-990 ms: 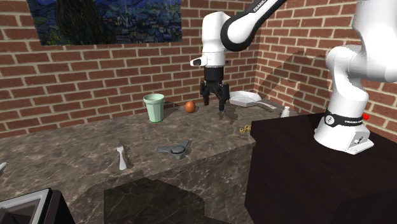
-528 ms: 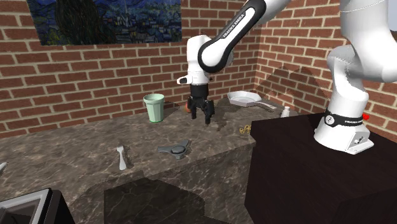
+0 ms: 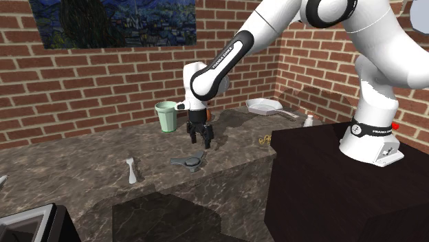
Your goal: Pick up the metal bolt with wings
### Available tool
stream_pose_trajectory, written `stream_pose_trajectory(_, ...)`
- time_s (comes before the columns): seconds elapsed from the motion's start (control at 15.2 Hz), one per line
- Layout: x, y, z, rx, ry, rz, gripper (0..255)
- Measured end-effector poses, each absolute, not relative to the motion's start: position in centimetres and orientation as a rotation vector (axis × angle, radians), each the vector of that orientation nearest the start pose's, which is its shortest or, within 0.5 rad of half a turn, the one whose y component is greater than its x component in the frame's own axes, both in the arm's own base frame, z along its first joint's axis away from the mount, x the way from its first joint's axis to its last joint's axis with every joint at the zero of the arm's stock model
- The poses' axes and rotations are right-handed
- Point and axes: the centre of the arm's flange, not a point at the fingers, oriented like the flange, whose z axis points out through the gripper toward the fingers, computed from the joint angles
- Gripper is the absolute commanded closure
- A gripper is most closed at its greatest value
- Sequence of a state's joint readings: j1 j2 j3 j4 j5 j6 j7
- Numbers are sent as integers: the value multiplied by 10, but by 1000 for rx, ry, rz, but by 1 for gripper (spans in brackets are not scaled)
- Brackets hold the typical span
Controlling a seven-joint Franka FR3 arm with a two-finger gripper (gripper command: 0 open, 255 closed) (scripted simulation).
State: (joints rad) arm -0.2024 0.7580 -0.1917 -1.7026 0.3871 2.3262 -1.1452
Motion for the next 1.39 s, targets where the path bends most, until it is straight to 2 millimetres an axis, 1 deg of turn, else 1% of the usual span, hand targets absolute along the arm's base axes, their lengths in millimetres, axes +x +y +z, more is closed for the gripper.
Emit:
stream_pose_trajectory(0.13,620,-240,138,-2868,-766,-19,0)
stream_pose_trajectory(0.33,623,-243,123,-2866,-769,-19,0)
stream_pose_trajectory(0.53,621,-243,104,-2866,-770,-19,0)
stream_pose_trajectory(0.59,621,-243,101,-2865,-770,-19,0)
stream_pose_trajectory(0.66,622,-243,99,-2865,-770,-19,255)
stream_pose_trajectory(1.32,622,-243,98,-2865,-770,-19,255)
stream_pose_trajectory(1.39,622,-243,100,-2865,-770,-19,255)
